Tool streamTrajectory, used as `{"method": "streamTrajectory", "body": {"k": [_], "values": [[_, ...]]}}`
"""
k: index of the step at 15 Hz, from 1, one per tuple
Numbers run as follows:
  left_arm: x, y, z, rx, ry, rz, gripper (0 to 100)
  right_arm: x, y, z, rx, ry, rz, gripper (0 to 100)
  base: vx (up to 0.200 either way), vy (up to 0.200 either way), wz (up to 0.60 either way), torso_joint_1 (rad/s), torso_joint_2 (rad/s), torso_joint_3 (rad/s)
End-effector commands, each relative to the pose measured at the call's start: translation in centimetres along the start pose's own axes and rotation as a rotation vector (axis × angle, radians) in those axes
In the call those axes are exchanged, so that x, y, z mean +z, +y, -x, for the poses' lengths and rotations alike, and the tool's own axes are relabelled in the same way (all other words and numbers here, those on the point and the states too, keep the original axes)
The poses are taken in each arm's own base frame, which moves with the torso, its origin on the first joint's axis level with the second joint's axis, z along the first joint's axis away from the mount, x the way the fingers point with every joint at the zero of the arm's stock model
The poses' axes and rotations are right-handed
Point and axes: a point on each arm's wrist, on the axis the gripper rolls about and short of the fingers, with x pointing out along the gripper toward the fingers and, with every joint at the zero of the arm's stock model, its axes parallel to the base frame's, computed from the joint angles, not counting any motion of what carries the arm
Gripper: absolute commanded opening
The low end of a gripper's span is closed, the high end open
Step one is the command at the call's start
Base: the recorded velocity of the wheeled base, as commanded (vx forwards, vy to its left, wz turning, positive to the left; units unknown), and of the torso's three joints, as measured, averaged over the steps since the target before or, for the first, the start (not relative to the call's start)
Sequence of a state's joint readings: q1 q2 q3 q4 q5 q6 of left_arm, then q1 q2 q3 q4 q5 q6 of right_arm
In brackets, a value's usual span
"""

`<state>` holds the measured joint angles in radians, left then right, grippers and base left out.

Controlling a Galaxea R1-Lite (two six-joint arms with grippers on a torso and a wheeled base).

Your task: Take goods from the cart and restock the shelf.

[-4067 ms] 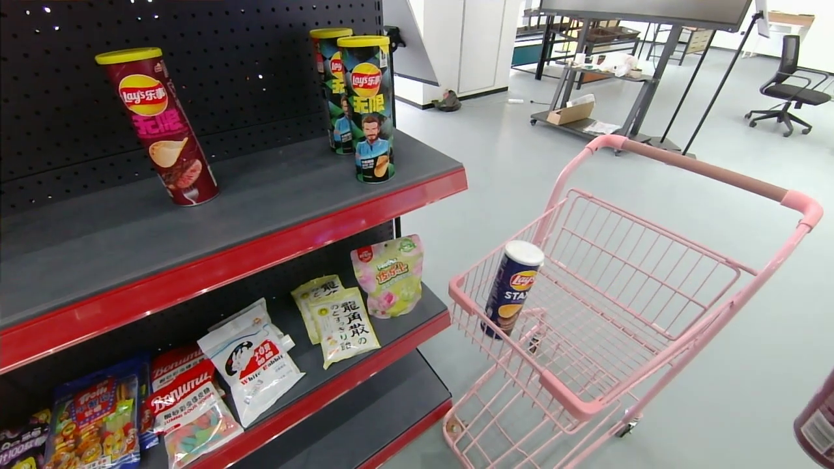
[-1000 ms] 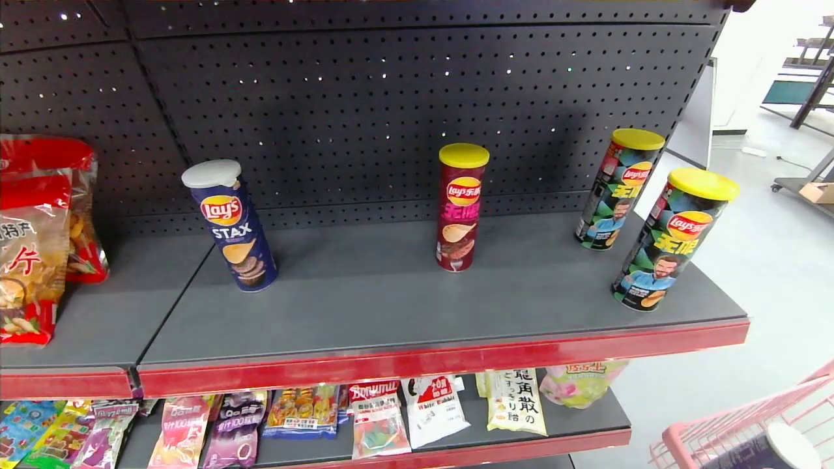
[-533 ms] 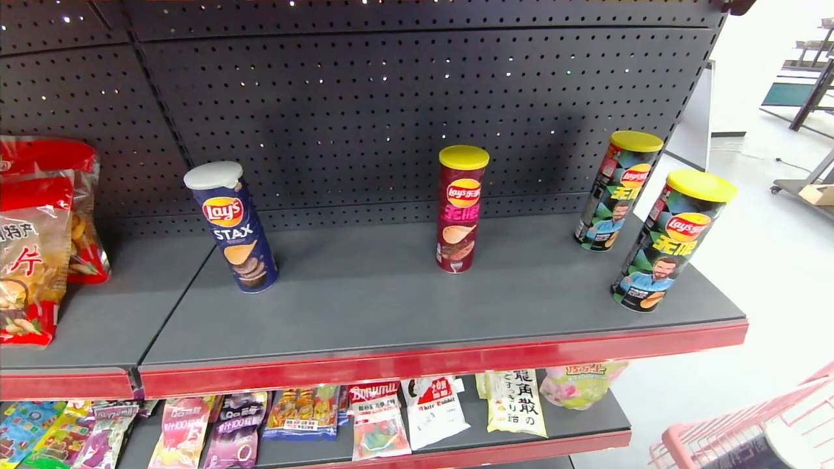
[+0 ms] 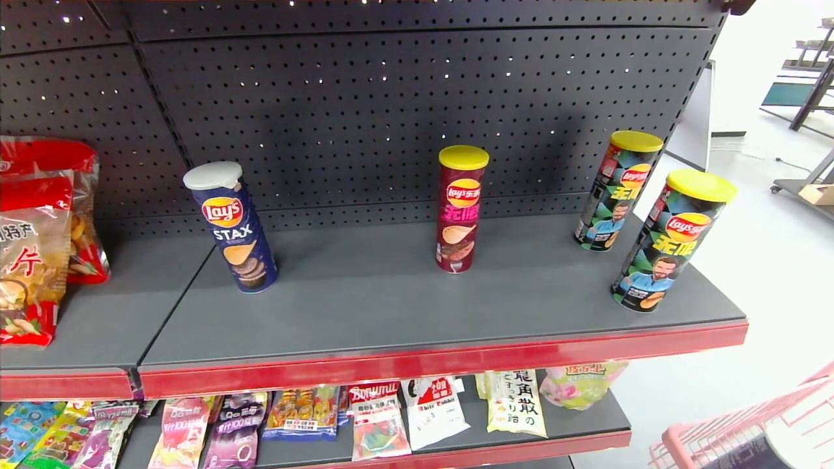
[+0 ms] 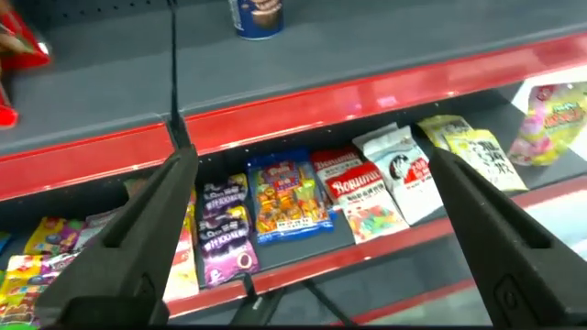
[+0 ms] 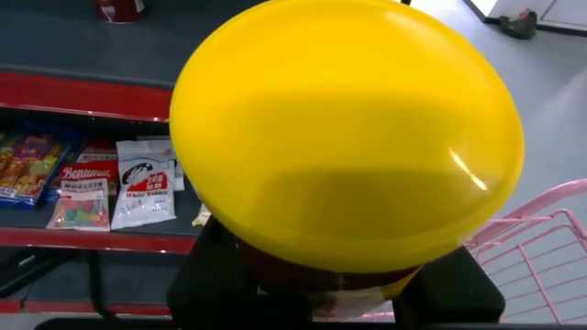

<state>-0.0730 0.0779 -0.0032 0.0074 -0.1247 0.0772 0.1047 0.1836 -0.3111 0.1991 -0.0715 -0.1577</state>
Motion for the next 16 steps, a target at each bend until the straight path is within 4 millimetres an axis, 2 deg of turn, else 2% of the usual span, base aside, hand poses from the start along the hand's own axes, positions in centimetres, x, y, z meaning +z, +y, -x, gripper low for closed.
{"method": "streamTrajectory", "body": {"k": [1, 2, 3, 4, 6, 8, 10, 11, 12, 13, 14, 16], "values": [[2.3, 0.2, 0.1, -0.062, -0.041, 0.019, 100, 0.9, -0.1, -0.7, -0.003, 0.043, 0.003, 0, 0.000, 0.000, 0.00, 0.000, 0.00, 0.000], [8.9, 0.8, -1.2, -0.067, -0.024, 0.091, 100, 1.0, -0.1, -1.0, -0.003, 0.055, 0.006, 0, 0.000, 0.000, 0.00, 0.000, 0.00, 0.000], [12.9, 1.2, -3.4, -0.069, 0.006, 0.149, 100, 1.1, -0.1, -1.3, 0.000, 0.075, 0.007, 0, 0.000, 0.000, 0.00, 0.000, 0.00, 0.000], [14.2, 1.5, -5.9, -0.088, 0.079, 0.149, 100, 1.0, -0.1, -1.4, 0.002, 0.084, 0.008, 0, 0.000, 0.000, 0.00, 0.000, 0.00, 0.000], [13.6, 1.0, -11.2, -0.244, 0.214, 0.053, 100, 0.7, 0.0, -1.4, 0.007, 0.088, 0.006, 0, 0.000, 0.000, 0.00, 0.000, 0.00, 0.000], [14.4, 0.6, -17.4, -0.409, 0.160, 0.042, 100, 0.6, 0.0, -1.4, 0.013, 0.087, 0.007, 0, 0.000, 0.000, 0.00, 0.000, 0.00, 0.000], [14.2, 0.0, -25.0, -0.617, 0.091, 0.014, 100, 0.7, 0.0, -1.6, 0.016, 0.100, -0.011, 0, 0.000, 0.000, 0.00, 0.000, 0.00, 0.000], [14.4, -1.0, -27.4, -0.691, 0.072, 0.008, 100, 0.7, 0.0, -1.7, 0.016, 0.108, -0.023, 0, 0.000, 0.000, 0.00, 0.000, 0.00, 0.000], [15.0, -1.8, -28.8, -0.738, 0.054, 0.005, 100, 0.7, 0.0, -1.8, 0.018, 0.115, -0.028, 0, 0.000, 0.000, 0.00, 0.000, 0.00, 0.000], [15.8, -3.7, -31.4, -0.809, 0.037, -0.004, 100, 0.8, 0.0, -2.0, 0.021, 0.123, -0.031, 0, 0.000, 0.000, 0.00, 0.000, 0.00, 0.000], [15.8, -3.7, -31.4, -0.809, 0.037, -0.004, 100, 0.8, 0.0, -2.0, 0.019, 0.123, -0.031, 0, 0.000, 0.000, 0.00, 0.000, 0.00, 0.000], [15.8, -6.8, -35.1, -0.889, 0.025, -0.015, 100, 0.9, 0.0, -2.1, 0.017, 0.131, -0.030, 0, 0.000, 0.000, 0.00, 0.000, 0.00, 0.000]]}}
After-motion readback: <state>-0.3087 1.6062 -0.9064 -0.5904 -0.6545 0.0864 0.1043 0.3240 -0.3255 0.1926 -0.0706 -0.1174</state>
